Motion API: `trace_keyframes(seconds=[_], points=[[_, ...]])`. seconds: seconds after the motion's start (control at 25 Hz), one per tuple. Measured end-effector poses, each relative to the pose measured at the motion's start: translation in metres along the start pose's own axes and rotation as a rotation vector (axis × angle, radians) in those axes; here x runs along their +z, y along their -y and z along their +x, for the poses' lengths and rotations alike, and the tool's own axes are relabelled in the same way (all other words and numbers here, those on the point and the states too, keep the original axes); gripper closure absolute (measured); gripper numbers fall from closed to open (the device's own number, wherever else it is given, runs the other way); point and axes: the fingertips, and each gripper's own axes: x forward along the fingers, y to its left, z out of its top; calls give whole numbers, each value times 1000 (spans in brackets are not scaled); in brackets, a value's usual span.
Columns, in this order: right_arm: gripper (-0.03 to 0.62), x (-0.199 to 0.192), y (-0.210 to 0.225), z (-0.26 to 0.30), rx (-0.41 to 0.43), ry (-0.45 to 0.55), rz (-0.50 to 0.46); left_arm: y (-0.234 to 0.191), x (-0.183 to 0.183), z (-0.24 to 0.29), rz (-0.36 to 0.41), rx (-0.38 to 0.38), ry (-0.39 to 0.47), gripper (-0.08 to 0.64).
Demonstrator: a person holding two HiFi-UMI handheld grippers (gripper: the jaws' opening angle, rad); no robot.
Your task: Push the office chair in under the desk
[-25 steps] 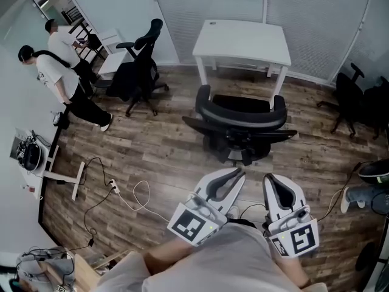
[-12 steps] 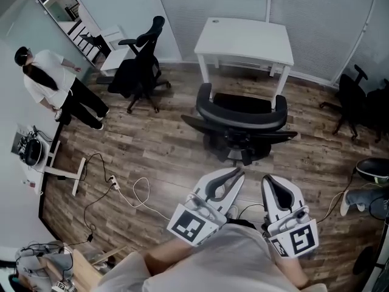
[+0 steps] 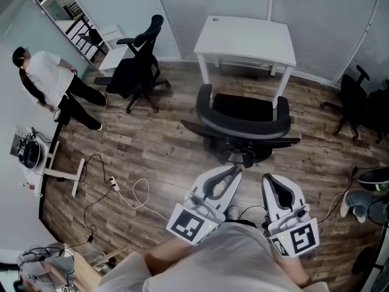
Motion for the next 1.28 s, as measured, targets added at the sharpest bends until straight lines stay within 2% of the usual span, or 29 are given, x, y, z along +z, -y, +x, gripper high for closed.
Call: trace_keyframes(seconds=[0.2,0.4,0.64,0.8,1.0,1.28], points=[[563,-8,12,20,-7,-16,-26,-22,-13,10,16,-9,-28,500],[561,-23,31,29,-18,-63,-64,-39,-26,24,119,-58,-83,500],[560,-44,54,34,-47,-148,-123,-70,-49,29,159,-60,-151,499],[560,-61,70,35,-72,-199,-127,-91,-70,31,230,-59,-225,499],[560,-85,84,36,-72,-272,-184,-113,-98,31,329,-62,-326,499],[558,-123,106,36,-60,-386,-230,-148,-153,28,423,-58,-458,479]])
